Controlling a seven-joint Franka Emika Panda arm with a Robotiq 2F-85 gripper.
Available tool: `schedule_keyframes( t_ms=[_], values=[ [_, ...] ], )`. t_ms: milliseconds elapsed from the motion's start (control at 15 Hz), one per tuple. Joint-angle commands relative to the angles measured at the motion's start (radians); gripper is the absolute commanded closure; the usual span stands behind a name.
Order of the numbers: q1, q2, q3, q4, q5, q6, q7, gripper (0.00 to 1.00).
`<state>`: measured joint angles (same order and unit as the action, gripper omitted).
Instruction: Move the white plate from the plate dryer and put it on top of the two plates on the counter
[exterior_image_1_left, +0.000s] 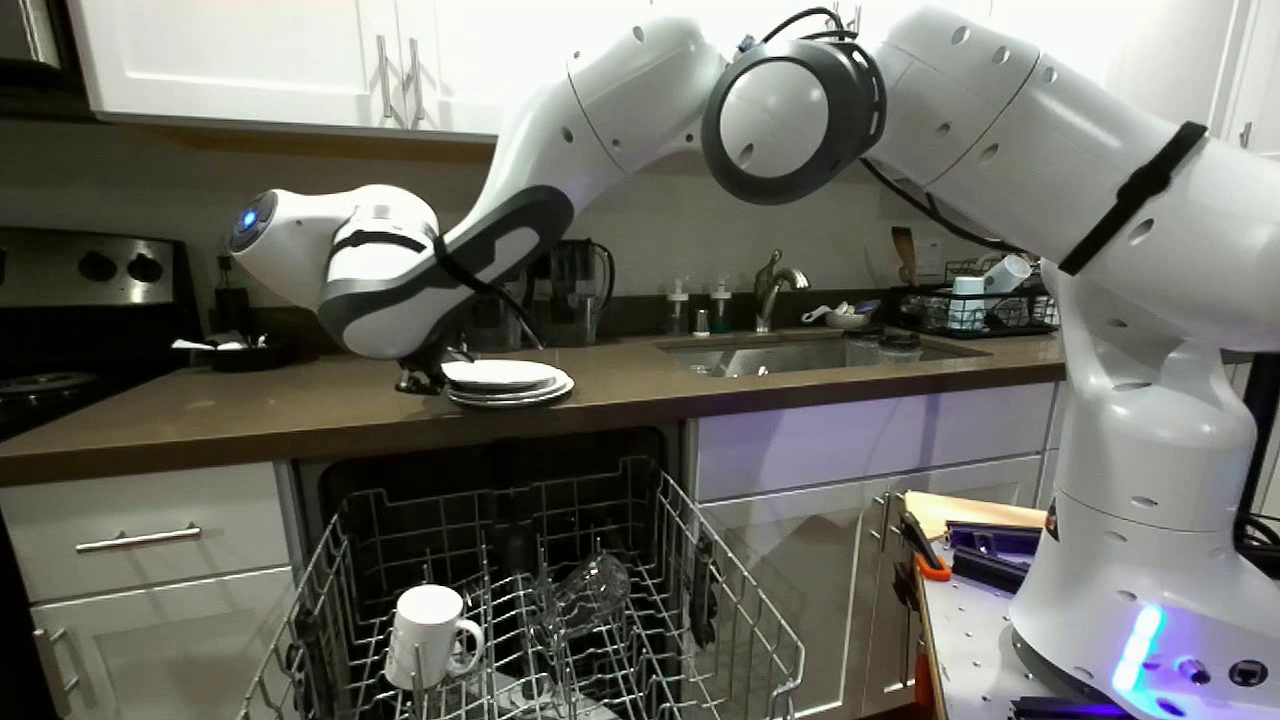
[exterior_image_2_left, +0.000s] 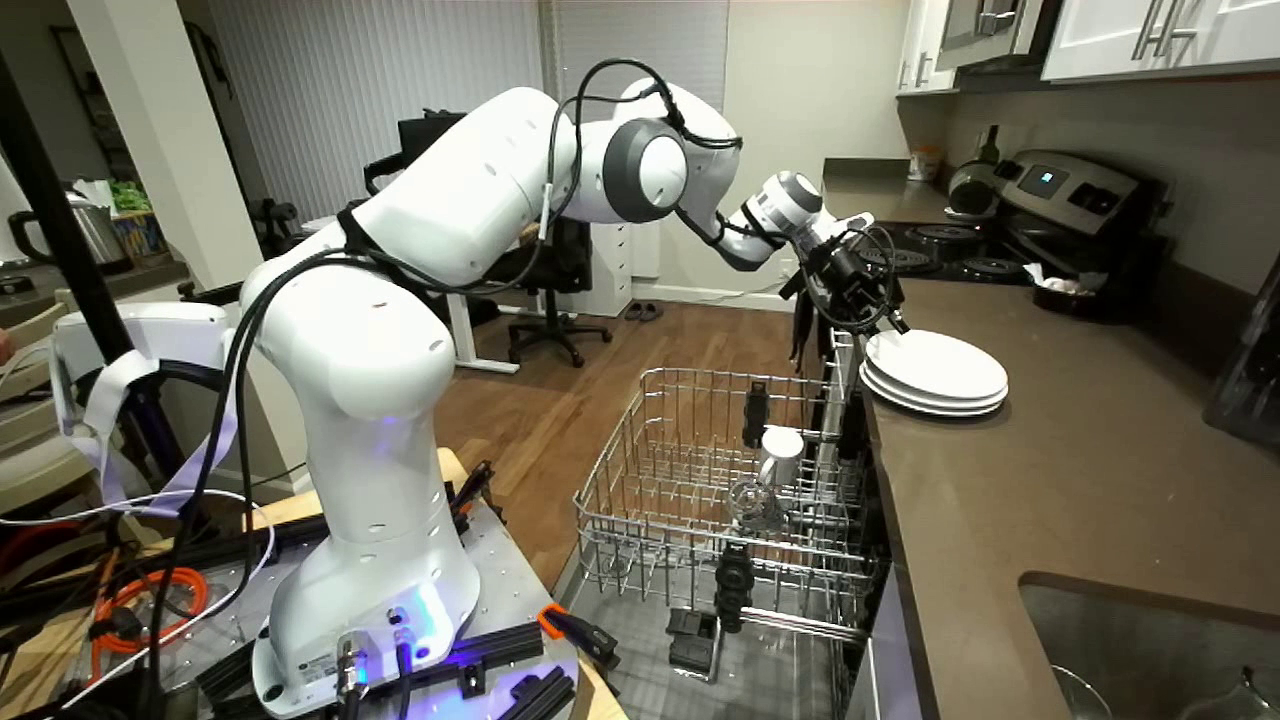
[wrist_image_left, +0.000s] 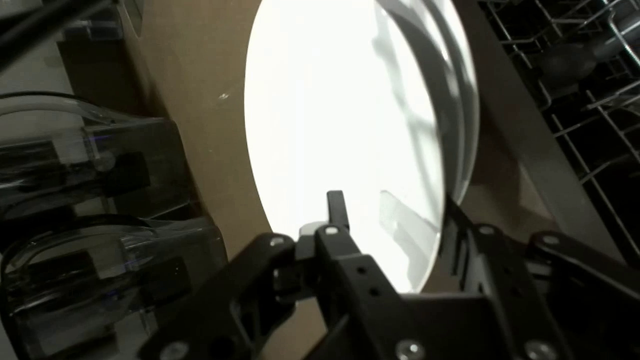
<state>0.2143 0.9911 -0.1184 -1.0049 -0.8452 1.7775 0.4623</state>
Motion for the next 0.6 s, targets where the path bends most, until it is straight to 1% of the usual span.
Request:
schedule_keyframes(
  t_ms=[0, 267, 400, 533],
  values=[
    [-0.007, -0.060, 0.008, -0.062, 0.042, 0.030, -0.020, 0.52],
    [-0.013, -0.083, 0.007, -0.092, 0.068, 0.048, -0.018, 0.50],
    [-0.017, -0.091, 0.006, -0.110, 0.083, 0.057, -0.019, 0.52],
    [-0.025, -0.105, 0.008, -0.133, 0.101, 0.076, -0.023, 0.51]
  ],
)
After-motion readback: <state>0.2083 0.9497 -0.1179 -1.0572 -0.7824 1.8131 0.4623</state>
